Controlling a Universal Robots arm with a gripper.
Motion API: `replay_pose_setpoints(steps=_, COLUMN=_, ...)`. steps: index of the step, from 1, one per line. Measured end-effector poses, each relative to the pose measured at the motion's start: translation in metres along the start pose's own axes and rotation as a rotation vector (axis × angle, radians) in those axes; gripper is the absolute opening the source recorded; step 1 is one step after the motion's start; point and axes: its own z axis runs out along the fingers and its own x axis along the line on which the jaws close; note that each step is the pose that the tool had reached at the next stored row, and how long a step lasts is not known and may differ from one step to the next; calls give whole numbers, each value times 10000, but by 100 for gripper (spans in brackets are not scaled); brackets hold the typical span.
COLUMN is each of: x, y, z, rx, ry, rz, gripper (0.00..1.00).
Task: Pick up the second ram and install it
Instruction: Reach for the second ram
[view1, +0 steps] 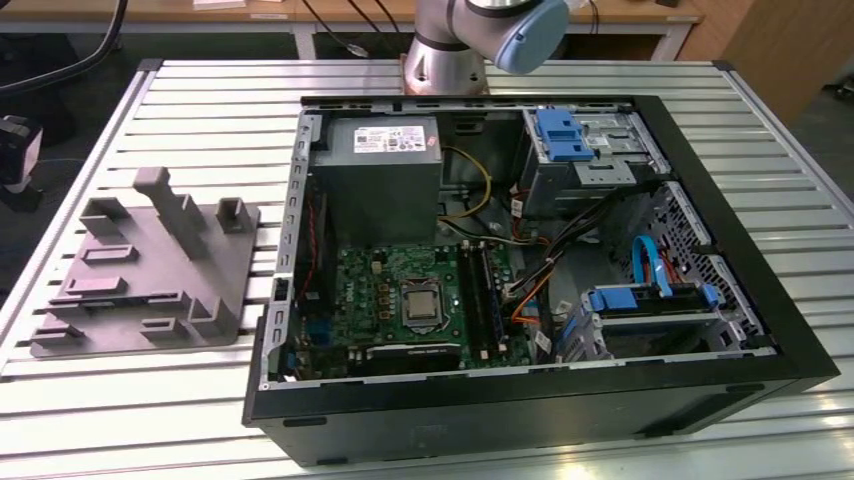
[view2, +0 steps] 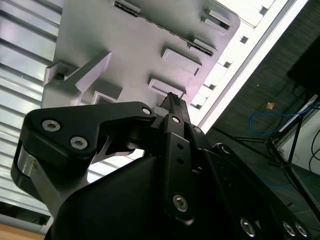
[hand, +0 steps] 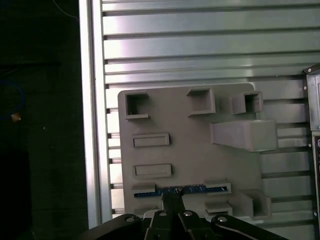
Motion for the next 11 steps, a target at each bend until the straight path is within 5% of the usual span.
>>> replay_pose_setpoints(steps=11, x=77, y=-15, z=48, rx=0, ry=0, rz=1, gripper=10)
